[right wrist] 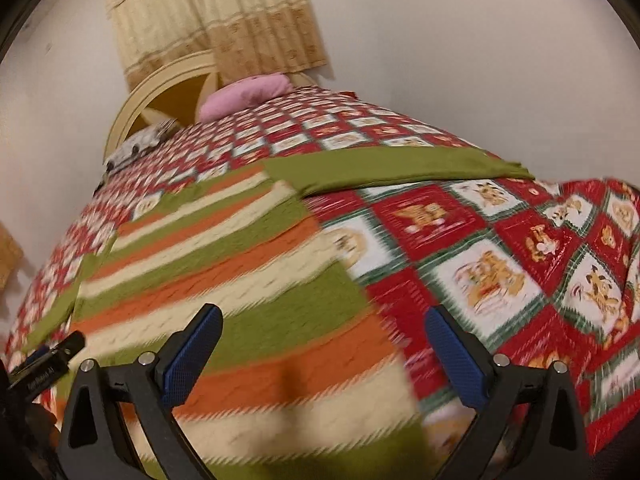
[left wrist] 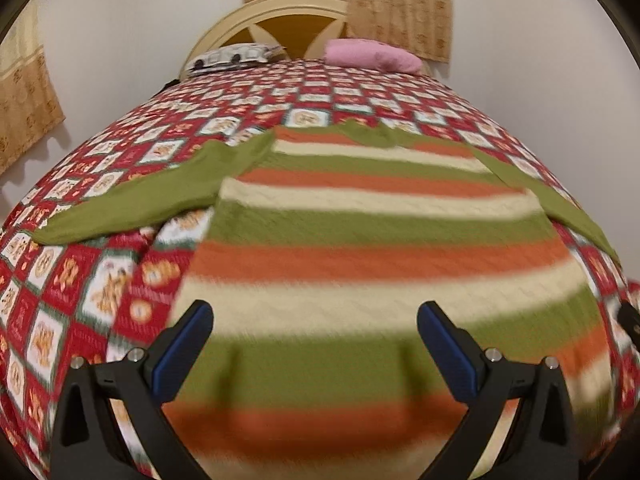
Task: Fold small clothes
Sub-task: 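Grasp the sweater's sleeve cuff with the right gripper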
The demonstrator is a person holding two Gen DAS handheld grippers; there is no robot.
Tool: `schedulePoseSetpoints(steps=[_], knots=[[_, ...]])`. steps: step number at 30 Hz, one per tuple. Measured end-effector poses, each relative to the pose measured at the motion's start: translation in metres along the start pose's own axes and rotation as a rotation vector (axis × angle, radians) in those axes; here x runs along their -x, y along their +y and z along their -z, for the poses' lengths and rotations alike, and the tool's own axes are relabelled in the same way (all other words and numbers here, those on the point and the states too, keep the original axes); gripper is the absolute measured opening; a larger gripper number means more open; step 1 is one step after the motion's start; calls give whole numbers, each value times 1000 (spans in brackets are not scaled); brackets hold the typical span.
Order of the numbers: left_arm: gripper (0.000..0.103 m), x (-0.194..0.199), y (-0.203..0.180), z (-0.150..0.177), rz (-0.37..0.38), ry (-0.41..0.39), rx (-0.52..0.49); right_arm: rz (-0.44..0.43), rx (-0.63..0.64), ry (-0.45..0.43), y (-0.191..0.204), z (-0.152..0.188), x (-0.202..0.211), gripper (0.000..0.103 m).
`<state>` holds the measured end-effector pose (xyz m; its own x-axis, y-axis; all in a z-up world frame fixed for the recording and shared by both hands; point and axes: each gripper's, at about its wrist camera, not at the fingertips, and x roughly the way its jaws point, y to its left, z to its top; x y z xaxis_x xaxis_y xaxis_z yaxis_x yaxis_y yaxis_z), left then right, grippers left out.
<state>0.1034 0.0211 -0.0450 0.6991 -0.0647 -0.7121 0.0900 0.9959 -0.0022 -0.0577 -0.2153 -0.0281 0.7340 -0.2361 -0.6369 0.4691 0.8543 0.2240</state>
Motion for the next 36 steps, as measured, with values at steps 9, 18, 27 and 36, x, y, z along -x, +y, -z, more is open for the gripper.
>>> schedulePoseSetpoints(steps=[9,18,27,36], knots=[[103,-57,38,-42,-128,-38,44,101,-343,3,-152,-99,-46,64],[103,-88,68,-36,-146,74,191,226,-622,143,-261,-139,-136,45],[103,-100,70,-37,-106,117,244,229,-708,105,-282,-157,-168,24],[103,-102,72,-39,-99,113,249,183,-611,89,-283,-164,-157,7]])
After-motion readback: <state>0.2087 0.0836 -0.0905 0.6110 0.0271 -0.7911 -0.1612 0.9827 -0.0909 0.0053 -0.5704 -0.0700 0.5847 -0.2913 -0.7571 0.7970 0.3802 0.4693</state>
